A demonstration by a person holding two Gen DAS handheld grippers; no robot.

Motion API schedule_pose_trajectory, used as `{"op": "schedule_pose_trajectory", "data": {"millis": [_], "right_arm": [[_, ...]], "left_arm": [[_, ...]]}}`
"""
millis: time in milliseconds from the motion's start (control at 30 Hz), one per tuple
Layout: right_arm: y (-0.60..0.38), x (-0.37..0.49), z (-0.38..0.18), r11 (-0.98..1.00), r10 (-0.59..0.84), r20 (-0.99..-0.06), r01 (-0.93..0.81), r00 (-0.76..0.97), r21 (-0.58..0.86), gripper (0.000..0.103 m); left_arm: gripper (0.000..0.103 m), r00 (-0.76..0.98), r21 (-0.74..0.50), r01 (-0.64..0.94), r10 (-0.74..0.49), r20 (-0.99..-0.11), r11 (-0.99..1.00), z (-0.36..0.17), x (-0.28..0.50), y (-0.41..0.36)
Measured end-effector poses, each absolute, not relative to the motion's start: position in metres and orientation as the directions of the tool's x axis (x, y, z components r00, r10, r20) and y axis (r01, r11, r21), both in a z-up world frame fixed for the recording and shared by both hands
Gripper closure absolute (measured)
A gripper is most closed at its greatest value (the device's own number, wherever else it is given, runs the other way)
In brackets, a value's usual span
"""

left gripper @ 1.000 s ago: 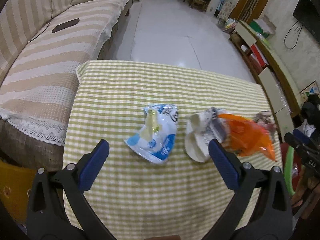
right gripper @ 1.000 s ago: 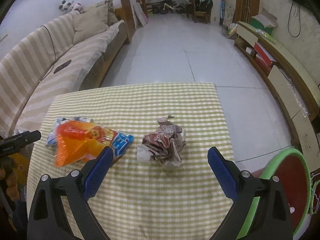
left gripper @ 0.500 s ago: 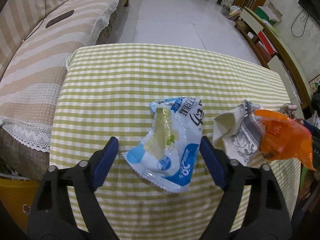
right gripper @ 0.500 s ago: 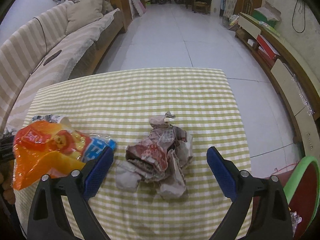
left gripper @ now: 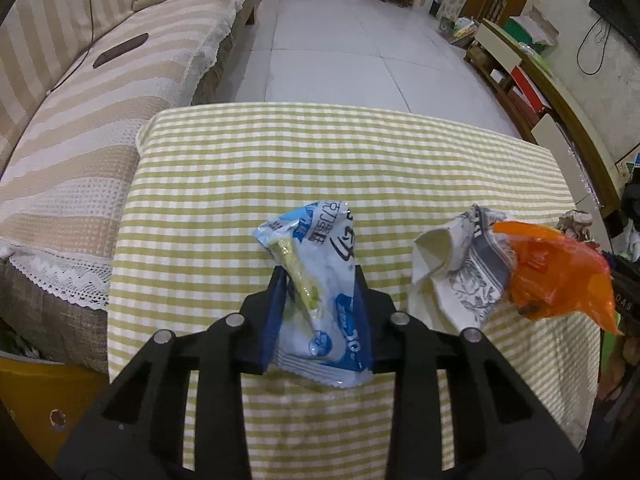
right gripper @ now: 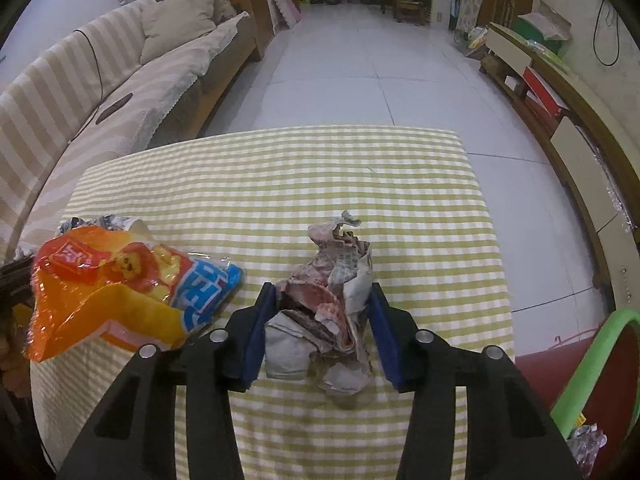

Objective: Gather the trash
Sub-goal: 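Grasp the blue-white wrapper with the left tool while the right tool grasps the paper wad, then carry the blue-white wrapper in the left tool while the right tool carries the paper wad over the bin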

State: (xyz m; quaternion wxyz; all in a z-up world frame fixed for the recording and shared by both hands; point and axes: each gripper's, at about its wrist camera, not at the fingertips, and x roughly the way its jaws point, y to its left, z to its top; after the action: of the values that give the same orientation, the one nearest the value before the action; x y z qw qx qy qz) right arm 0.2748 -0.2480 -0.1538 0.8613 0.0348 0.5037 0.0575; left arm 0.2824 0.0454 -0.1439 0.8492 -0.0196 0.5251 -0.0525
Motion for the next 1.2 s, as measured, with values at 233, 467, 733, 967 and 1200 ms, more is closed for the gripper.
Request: {"op": "schedule_pose_trajectory", "data": {"millis": [233, 467, 733, 967, 1200], "right_arm": [[-0.247, 0.254, -0.133, 0.988, 0.157, -0.846, -0.071, 0.510, 0.140, 0.059], [-0.246, 0.229, -0.114, 0.982, 0.186, -0.836, -0.074, 0.517, 0.172, 0.059], [-0.241, 0.188, -0.073, 0.979, 0.202, -0.800, -0.100, 0.566, 0.176, 0.059], [-0.250, 0.159, -0.045, 0.978, 0.205, -0.769, -0.105, 0.605, 0.179, 0.059], [-0.261, 0.135, -0.023, 0.974, 0.224, -0.731, -0.127, 0.645, 0.186, 0.059]], "left_arm": [[0.072, 0.477, -0.102, 0.043, -0.110, -0.872, 0.994, -0.121, 0.264, 0.053], [0.072, 0.512, -0.115, 0.039, -0.119, -0.851, 0.993, -0.092, 0.246, 0.055], [0.072, 0.558, -0.134, 0.077, -0.154, -0.816, 0.988, -0.052, 0.219, 0.037], [0.072, 0.577, -0.149, 0.128, -0.196, -0.793, 0.980, -0.026, 0.191, 0.012], [0.072, 0.588, -0.152, 0.175, -0.227, -0.776, 0.973, -0.007, 0.171, -0.013]]}}
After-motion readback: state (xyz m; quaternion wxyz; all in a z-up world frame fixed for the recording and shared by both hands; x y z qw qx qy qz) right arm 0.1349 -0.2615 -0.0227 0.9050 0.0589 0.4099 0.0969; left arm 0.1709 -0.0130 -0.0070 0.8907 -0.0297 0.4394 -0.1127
